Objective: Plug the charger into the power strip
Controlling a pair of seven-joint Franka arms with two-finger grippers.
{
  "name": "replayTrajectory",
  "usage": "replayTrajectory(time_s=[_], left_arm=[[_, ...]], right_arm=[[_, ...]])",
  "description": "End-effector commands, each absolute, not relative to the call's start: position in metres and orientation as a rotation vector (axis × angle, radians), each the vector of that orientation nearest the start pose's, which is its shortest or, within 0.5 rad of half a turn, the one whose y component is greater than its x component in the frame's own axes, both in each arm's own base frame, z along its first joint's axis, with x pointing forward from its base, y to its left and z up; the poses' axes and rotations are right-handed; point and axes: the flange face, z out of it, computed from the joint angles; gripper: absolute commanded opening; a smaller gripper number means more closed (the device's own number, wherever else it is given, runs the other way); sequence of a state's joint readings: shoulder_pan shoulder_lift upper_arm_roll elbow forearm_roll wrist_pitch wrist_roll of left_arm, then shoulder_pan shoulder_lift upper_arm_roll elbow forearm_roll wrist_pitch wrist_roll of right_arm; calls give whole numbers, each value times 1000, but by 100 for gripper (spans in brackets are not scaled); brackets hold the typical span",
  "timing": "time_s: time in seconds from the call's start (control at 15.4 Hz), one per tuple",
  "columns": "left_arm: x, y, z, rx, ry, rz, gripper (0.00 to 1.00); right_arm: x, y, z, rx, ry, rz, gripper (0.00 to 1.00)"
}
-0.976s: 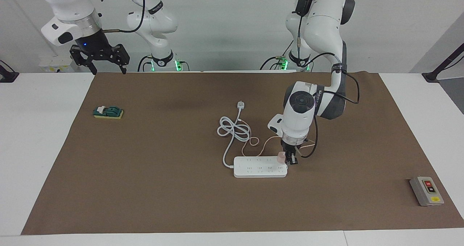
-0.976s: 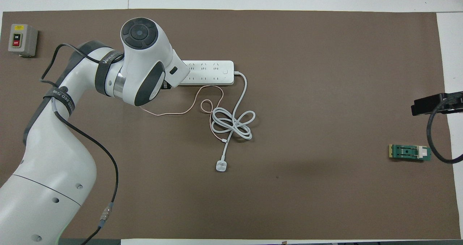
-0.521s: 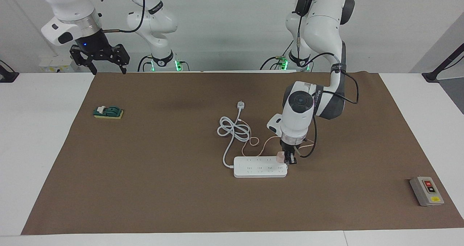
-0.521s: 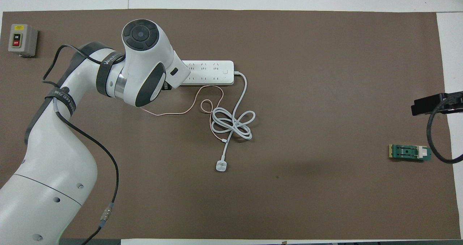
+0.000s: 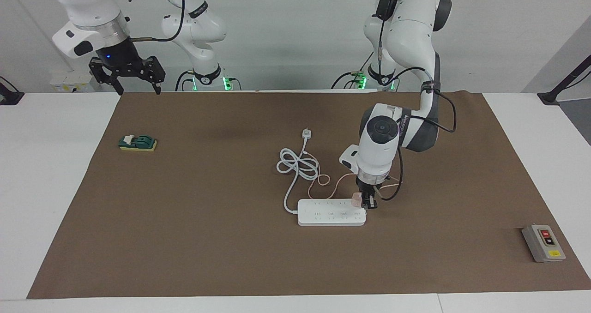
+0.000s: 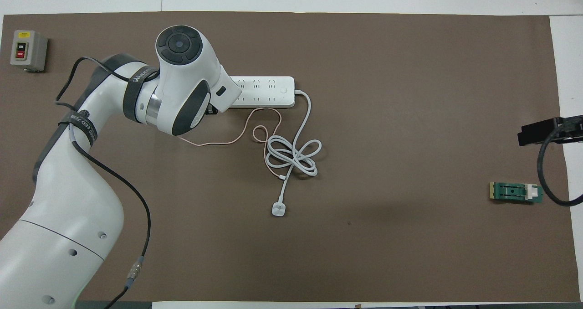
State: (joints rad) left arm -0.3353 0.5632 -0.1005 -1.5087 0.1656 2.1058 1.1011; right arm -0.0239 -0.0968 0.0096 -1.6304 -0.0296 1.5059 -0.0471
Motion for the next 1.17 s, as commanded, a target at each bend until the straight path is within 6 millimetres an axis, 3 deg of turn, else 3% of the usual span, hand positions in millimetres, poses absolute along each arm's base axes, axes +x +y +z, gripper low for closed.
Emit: replayTrajectory(time_s=[0.0,0.78,1.11], left_arm=[[644,-282,335,-2124,2168,2,0],[629,-284,325,-2205,2115,95,0],[632,-283,326,-2234,2106,58,0]], right_arm=[[511,-15,645,-3166,-71,46,100],[511,-15,645,-3164,-71,46,100],[511,-15,645,-3166,-71,46,100]])
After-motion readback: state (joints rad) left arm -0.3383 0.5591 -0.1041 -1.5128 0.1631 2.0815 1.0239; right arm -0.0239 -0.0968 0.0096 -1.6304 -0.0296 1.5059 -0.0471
